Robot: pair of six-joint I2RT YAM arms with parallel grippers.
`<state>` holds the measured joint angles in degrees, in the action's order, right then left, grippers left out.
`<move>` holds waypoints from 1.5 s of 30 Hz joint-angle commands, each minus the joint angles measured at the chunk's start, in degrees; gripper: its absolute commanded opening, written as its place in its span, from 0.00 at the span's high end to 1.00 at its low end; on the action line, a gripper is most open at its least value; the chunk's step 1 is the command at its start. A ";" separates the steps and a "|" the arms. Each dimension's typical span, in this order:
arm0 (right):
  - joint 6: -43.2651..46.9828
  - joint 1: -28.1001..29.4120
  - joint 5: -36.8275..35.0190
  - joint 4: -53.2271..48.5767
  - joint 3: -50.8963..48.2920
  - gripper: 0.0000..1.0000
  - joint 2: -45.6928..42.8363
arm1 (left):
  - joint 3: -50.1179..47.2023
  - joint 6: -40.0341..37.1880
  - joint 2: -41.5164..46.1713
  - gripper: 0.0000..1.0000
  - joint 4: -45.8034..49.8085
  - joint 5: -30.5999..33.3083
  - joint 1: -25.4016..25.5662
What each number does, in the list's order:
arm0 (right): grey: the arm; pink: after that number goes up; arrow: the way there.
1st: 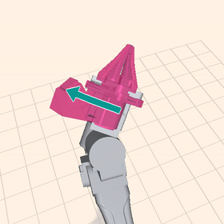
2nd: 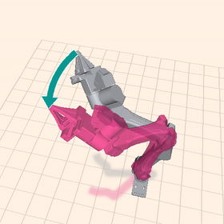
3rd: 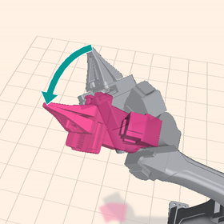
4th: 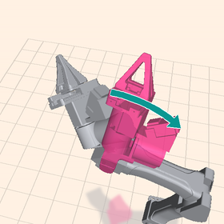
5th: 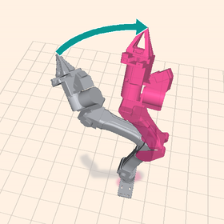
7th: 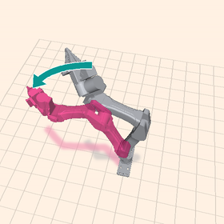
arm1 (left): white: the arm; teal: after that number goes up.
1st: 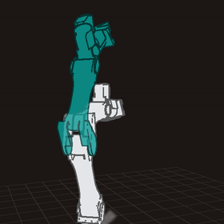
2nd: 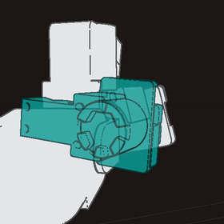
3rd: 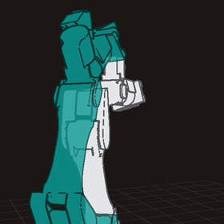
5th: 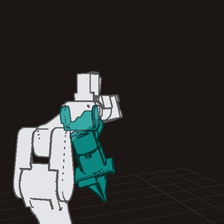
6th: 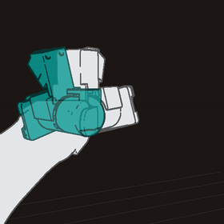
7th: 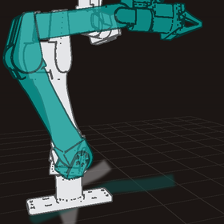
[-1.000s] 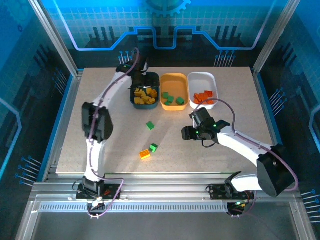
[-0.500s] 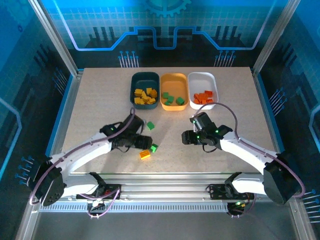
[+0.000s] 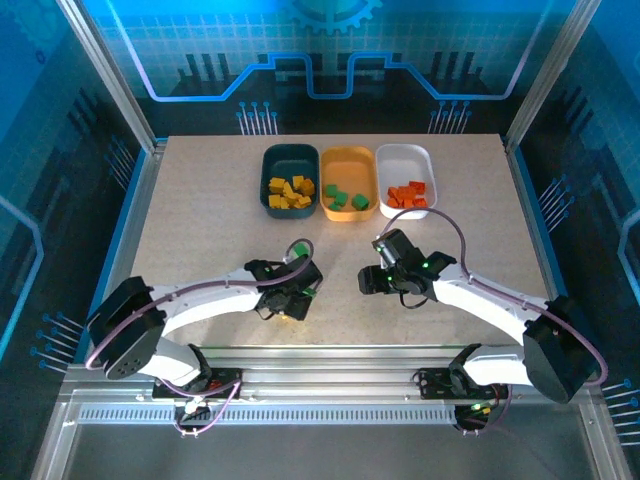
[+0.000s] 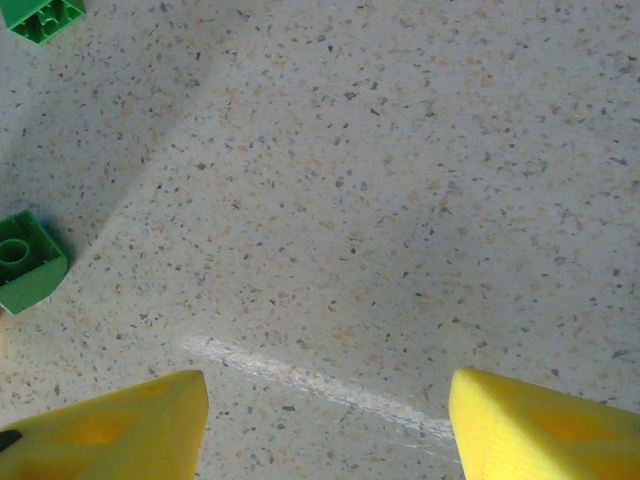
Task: Sort the legos into containers by color
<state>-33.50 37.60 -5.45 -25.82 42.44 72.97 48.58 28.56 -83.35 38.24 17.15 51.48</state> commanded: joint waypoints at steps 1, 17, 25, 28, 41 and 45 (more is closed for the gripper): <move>-0.74 0.58 -1.49 -1.29 0.33 0.33 -1.12 | 1.05 -0.95 -2.34 0.30 1.36 0.98 1.24; 0.27 0.51 -0.17 -0.41 2.95 0.34 3.19 | 4.03 1.39 -9.55 0.41 1.14 9.42 -0.89; 0.12 0.54 0.00 -0.15 2.92 0.33 3.45 | 0.20 4.13 -6.70 0.49 -1.62 1.74 -3.10; 0.09 0.63 0.28 0.14 3.26 0.33 3.84 | -1.54 6.91 -4.83 0.49 -2.06 -1.20 -3.10; -0.17 2.37 -0.06 0.45 4.65 0.34 5.44 | -4.15 11.84 -2.40 0.58 -4.46 -3.92 -3.14; -0.17 2.47 -0.44 0.17 4.20 0.34 4.91 | -3.41 11.20 -3.44 0.63 -3.71 -2.75 -3.41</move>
<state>-33.45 39.33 -5.56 -25.26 45.65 78.22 44.25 39.29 -85.56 33.95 13.26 48.47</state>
